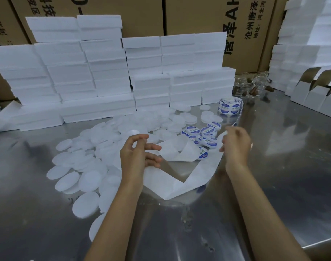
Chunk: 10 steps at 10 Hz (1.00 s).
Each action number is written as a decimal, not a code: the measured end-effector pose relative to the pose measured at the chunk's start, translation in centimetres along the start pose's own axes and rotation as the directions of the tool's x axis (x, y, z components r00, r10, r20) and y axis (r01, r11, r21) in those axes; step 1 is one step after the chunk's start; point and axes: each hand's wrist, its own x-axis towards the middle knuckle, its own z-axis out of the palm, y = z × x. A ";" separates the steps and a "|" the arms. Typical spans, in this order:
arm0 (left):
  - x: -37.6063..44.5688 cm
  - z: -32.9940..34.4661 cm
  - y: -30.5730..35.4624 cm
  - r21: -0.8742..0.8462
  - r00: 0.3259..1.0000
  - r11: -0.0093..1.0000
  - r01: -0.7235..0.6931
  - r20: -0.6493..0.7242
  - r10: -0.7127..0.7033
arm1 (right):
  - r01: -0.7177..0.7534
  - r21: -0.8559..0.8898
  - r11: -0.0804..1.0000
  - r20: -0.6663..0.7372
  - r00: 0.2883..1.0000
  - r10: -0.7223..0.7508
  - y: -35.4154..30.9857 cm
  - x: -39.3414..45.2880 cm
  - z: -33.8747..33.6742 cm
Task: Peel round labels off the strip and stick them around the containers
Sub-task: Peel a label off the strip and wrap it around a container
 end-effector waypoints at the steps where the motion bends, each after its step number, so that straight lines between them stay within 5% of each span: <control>1: 0.5 -0.6 0.1 -0.015 0.998 1.000 -0.017 -0.068 0.016 | 0.421 -0.266 0.867 0.254 0.899 -0.358 0.1 -1.6 2.5; 2: 0.7 -0.9 0.0 -0.025 0.995 1.000 -0.015 -0.094 0.013 | 0.584 -0.372 0.721 0.523 0.774 -0.358 0.0 -1.2 5.9; 4: 1.2 -0.9 -0.2 -0.013 0.995 1.000 -0.003 -0.104 0.001 | 0.590 -0.655 0.472 0.675 0.738 0.014 -0.2 2.8 11.0; 6: 1.2 -0.8 -0.2 0.004 0.995 1.000 -0.003 -0.098 0.003 | 0.680 -0.639 0.358 0.691 0.713 -0.121 1.0 3.5 11.8; 8: 0.9 -0.8 0.2 -0.016 0.996 1.000 0.017 -0.083 -0.019 | 0.629 -0.502 0.593 0.609 0.744 -0.274 0.2 3.4 10.6; 10: 0.5 -0.4 0.6 -0.102 0.974 0.974 0.202 0.125 -0.188 | 0.517 -0.119 0.847 0.572 0.733 -0.367 -2.9 -0.5 7.5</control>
